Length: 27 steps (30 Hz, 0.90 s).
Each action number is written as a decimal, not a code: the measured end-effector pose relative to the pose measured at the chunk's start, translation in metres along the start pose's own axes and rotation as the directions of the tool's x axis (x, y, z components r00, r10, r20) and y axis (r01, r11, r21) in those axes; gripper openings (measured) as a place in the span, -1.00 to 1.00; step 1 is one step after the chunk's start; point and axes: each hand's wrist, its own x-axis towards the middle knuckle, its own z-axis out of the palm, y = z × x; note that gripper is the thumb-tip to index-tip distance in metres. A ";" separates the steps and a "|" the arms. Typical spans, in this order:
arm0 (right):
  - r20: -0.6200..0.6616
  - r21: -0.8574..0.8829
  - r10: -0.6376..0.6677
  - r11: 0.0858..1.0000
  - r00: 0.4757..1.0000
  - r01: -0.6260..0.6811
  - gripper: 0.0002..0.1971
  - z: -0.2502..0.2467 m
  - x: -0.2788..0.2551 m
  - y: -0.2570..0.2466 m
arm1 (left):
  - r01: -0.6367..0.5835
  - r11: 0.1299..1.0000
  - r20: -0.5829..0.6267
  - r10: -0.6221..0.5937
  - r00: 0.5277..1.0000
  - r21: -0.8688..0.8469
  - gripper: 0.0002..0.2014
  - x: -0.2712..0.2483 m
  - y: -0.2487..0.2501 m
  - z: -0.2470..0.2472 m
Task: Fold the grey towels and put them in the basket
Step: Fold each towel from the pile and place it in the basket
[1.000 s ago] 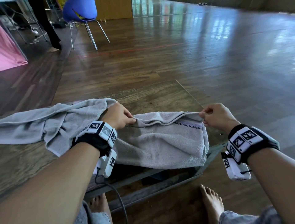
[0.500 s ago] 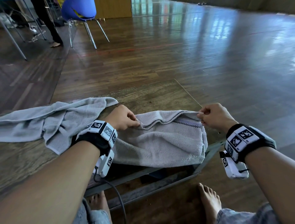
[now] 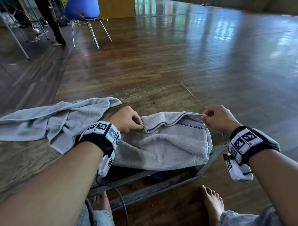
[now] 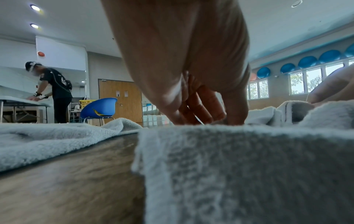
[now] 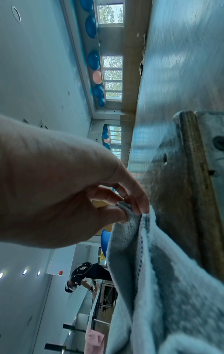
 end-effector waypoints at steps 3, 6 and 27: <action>-0.007 -0.017 -0.012 1.000 1.000 0.012 -0.85 0.000 -0.001 -0.001 | 0.003 0.999 -0.039 -0.005 0.999 -0.043 -0.93 -0.002 0.001 -0.003; -0.085 0.004 -0.047 0.999 0.995 0.048 -0.84 -0.007 -0.001 -0.007 | -0.021 0.995 -0.236 -0.002 0.972 -0.099 -0.95 -0.003 0.004 -0.022; -0.347 0.208 -0.308 0.896 0.886 0.393 -0.99 -0.185 -0.025 -0.161 | -0.238 0.951 -0.710 0.029 0.703 -0.197 -0.76 -0.060 0.108 -0.209</action>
